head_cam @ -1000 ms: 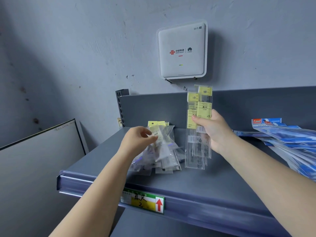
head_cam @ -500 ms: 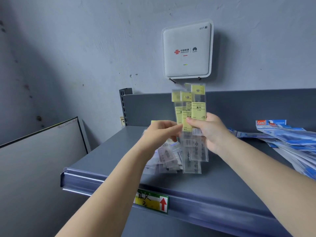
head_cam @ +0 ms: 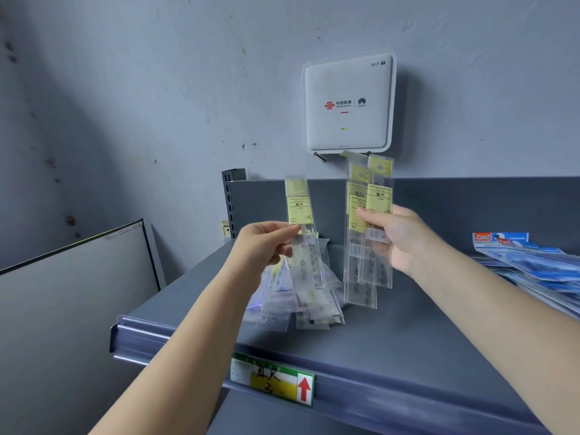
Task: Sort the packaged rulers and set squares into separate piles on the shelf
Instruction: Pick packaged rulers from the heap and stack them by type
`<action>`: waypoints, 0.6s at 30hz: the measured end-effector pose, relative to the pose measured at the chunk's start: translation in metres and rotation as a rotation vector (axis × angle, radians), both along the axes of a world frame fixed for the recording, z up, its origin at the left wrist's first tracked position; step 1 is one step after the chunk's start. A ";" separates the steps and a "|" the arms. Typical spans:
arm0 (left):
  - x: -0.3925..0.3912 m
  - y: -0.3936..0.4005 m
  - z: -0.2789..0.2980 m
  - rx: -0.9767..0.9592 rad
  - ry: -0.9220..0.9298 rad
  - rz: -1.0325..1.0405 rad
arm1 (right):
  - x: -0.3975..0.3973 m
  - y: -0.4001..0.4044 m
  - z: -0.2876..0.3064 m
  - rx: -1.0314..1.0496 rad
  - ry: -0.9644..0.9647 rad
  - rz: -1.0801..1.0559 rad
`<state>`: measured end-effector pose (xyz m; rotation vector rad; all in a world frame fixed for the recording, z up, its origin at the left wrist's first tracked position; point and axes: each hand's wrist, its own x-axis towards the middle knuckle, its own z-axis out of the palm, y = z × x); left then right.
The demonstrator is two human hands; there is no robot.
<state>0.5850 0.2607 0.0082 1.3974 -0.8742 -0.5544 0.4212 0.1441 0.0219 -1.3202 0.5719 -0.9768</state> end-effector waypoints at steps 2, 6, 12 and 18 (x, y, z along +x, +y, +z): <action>0.007 0.002 0.000 0.053 -0.109 0.058 | 0.007 0.001 0.002 0.007 0.000 -0.002; 0.011 0.000 -0.009 0.191 -0.417 0.192 | 0.021 0.002 0.003 0.015 0.034 0.010; -0.002 -0.003 0.000 0.037 -0.206 -0.094 | 0.038 0.007 -0.001 0.019 0.053 0.077; 0.006 -0.010 -0.005 -0.010 -0.107 -0.075 | 0.040 0.002 -0.004 0.004 0.073 0.095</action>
